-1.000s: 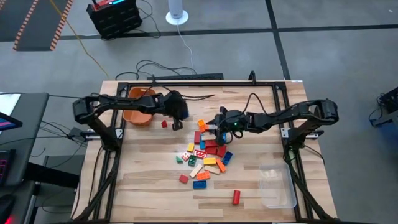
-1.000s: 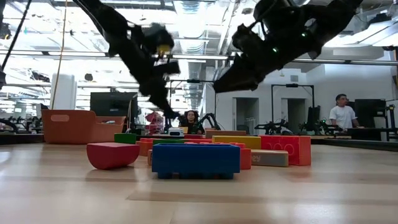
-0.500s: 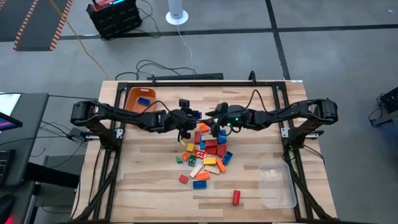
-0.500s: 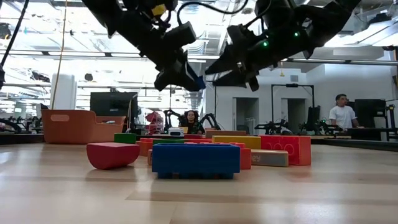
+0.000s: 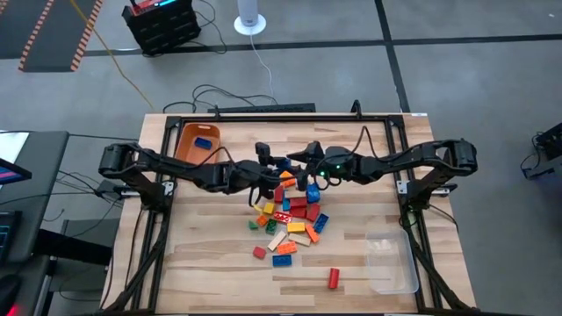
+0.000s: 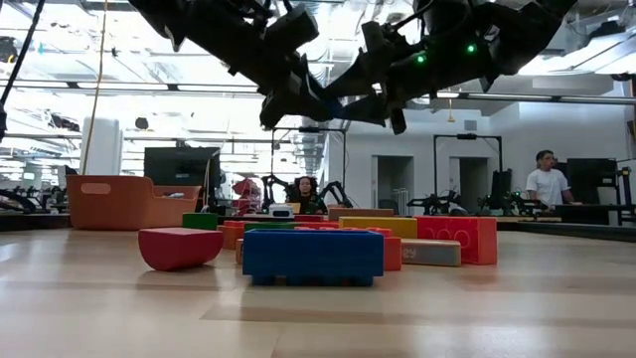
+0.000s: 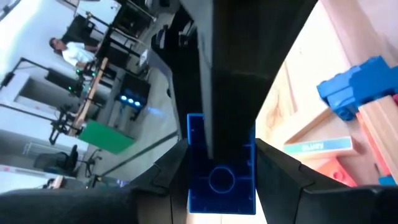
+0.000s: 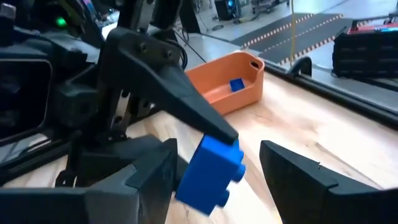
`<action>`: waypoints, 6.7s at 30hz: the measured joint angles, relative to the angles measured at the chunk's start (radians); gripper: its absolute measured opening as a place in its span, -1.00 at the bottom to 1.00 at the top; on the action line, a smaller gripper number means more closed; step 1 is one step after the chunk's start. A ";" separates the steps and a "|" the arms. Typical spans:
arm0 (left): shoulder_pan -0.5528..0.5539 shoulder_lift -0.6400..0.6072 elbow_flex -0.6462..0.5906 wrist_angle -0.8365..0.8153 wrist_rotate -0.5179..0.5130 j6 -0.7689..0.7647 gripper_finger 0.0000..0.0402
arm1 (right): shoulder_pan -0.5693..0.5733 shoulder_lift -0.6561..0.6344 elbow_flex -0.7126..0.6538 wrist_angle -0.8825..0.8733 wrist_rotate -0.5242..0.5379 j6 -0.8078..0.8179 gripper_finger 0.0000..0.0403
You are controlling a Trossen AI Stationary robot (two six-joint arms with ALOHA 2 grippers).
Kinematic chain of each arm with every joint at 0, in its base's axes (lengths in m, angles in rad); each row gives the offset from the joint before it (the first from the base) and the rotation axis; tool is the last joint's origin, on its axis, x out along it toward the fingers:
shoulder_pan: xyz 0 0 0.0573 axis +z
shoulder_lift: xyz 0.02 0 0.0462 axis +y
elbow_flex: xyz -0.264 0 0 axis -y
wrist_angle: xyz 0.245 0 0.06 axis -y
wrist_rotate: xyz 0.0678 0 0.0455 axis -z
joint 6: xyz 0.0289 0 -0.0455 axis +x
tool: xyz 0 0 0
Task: Sort blocks by size
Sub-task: Put the small blue game piece into the transparent bin, then put the large red wooden block into the orange bin
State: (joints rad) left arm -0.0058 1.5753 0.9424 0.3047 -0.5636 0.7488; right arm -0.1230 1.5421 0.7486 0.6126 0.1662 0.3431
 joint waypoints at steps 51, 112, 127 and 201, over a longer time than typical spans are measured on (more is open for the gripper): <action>-0.094 -0.037 0.001 -0.429 0.078 -0.427 0.50 | 0.771 -0.486 0.000 -1.222 -0.260 0.830 -0.38; -0.289 -0.201 0.001 -0.925 -0.002 -0.947 0.50 | 0.915 0.637 0.984 -1.857 -0.010 -0.597 0.45; -0.289 -0.201 0.001 -0.967 -0.003 -0.951 0.50 | 0.874 0.639 0.907 -1.731 -0.008 -0.704 0.42; -0.398 -0.201 0.000 -0.150 -0.123 -0.431 0.25 | 0.469 0.133 0.494 -0.636 0.460 -0.531 -0.23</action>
State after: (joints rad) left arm -0.4034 1.3746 0.9428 0.1543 -0.6866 0.3176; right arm 0.3461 1.6749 1.2427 -0.0238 0.6262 -0.1882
